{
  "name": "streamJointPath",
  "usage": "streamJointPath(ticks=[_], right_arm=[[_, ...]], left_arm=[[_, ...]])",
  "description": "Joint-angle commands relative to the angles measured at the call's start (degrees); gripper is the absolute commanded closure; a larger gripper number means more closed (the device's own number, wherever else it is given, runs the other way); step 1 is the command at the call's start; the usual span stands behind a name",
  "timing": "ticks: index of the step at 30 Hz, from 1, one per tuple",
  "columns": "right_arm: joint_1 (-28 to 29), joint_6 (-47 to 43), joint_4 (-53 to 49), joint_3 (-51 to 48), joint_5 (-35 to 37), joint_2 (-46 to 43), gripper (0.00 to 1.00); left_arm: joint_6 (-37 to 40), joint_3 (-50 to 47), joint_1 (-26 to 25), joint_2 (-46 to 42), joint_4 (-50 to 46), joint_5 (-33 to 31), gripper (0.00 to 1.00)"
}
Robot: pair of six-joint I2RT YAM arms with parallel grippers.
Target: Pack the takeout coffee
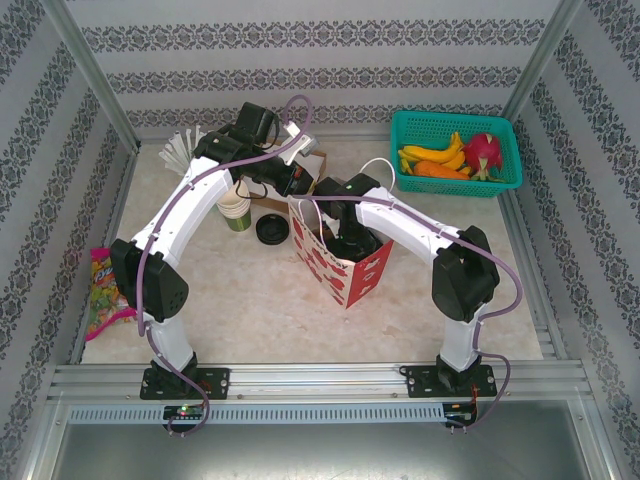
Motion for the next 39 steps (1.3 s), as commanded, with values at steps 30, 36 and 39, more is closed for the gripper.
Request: streamJointPath(ticks=[30,36,39], right_arm=[[-1.11,-0.03,3.50,-3.24,1.91,4.73,0.50],[-1.06,-0.25,5.49,-5.63,2.93,7.44,0.51],[-1.07,0.05,6.75,-7.54,3.23,8.93,0.51]], left_arm=[[-0.72,-0.03,-0.09,-1.28,1.59,2.08,1.00],[-1.25,-0.43,-0.06,-1.28,1.80,2.59,1.00],[-1.39,-0.74,-0.11,-1.45,2.11,2.78,1.00]])
